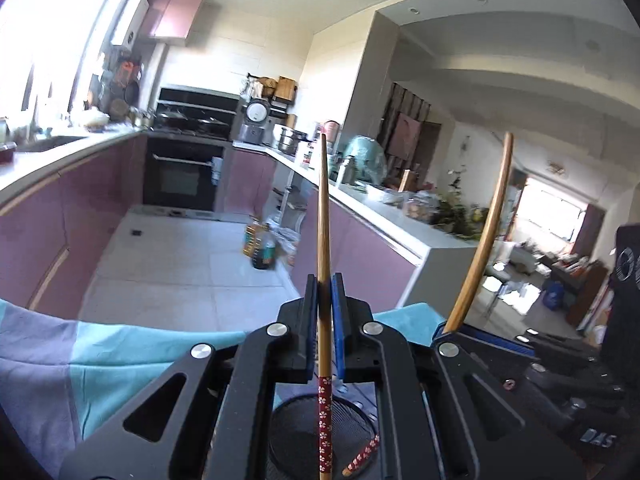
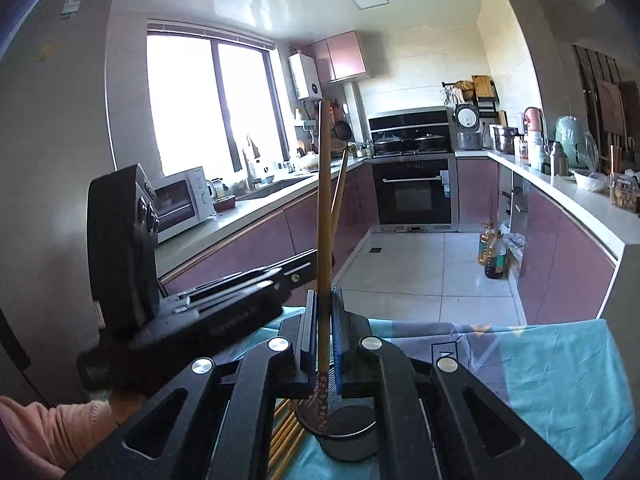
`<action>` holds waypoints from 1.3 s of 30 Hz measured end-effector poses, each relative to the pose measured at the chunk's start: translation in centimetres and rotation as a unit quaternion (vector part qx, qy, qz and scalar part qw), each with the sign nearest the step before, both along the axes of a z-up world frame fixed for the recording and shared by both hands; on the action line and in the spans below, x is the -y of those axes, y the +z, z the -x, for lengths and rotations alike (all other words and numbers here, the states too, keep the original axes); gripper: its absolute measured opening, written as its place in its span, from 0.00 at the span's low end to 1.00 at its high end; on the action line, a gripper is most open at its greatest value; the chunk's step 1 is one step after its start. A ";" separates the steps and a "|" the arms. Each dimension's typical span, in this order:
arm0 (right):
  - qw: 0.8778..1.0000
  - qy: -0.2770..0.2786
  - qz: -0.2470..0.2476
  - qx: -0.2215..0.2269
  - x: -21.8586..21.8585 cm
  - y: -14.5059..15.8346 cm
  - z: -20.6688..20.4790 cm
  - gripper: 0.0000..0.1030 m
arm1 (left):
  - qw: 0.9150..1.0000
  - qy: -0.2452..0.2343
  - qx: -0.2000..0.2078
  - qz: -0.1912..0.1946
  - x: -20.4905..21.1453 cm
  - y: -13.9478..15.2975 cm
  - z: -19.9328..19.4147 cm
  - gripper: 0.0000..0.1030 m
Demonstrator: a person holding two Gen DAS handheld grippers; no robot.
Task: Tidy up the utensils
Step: 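Lift the chopsticks upright with the left tool while the right tool carries its chopstick over the cup, then drop the chopstick into the mesh cup with the left tool while the right tool releases its own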
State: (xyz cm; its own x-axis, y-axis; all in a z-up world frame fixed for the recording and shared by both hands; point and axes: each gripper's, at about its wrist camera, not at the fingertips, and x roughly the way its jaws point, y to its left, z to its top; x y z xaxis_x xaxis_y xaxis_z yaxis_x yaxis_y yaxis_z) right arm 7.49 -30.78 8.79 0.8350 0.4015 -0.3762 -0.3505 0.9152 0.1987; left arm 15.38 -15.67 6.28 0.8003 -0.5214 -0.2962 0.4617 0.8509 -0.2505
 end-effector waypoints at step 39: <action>0.996 0.004 -0.001 -0.094 -1.7 -6.6 -0.5 0.39 | 0.995 0.005 -0.036 -0.098 -5.3 -3.6 0.2 0.30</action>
State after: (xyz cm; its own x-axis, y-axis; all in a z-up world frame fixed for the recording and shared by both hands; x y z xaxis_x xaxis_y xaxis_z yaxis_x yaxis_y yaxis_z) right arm 7.94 -29.03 2.14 0.7465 0.4092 -0.5247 -0.3148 0.9119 0.2634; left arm 15.22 -10.36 2.70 0.7784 -0.4400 -0.4478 0.4399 0.8912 -0.1109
